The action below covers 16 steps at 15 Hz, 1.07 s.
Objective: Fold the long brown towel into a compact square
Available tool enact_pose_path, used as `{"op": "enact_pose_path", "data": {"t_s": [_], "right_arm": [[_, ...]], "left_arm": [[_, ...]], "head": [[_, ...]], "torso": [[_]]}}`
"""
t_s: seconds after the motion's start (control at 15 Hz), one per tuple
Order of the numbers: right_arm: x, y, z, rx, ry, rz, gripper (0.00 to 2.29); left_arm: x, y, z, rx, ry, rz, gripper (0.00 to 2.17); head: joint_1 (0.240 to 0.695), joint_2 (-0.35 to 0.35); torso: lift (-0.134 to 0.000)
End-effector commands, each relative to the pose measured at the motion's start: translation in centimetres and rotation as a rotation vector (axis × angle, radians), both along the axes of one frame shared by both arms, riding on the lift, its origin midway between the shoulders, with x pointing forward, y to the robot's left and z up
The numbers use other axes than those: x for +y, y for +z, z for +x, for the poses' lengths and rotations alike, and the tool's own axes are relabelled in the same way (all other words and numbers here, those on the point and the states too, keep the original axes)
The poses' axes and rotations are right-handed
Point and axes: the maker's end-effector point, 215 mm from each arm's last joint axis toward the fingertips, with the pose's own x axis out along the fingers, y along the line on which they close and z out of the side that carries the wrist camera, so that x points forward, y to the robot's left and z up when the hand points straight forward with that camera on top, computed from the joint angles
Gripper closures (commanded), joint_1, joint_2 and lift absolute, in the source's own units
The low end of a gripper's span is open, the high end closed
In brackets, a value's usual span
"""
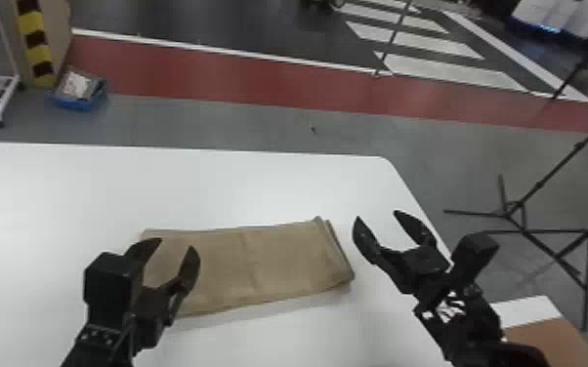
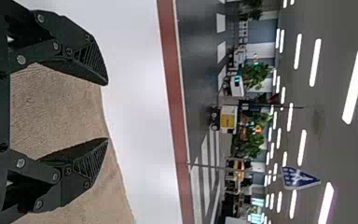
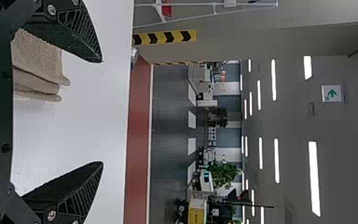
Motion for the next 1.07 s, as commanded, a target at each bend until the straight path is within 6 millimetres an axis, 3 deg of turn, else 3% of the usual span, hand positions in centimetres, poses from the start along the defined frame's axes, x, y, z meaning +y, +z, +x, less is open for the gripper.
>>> {"op": "enact_pose_path", "data": {"t_s": [0.0,0.4,1.0], "right_arm": [[0.3,-0.2,0.5,0.004,0.006,-0.002,0.11],[1.3,-1.0,1.6,0.025,0.02,0.003,0.11],[1.1,-7.4,2.5,0.244,-0.02,0.02,0.13]], "left_arm": [[-0.2,-2.0,-0.1,0.072,-0.029,0.032,2.13],[0.9,-3.5,-0.1,0.106,-0.026,0.055,2.13],[2.1,-4.9,0.2,0.123,-0.015,0.081,2.13]], "head": [[0.695,-0.35],[0.695,-0.35],[0.695,-0.35]], "torso": [[-0.115],[-0.115],[-0.115]]}}
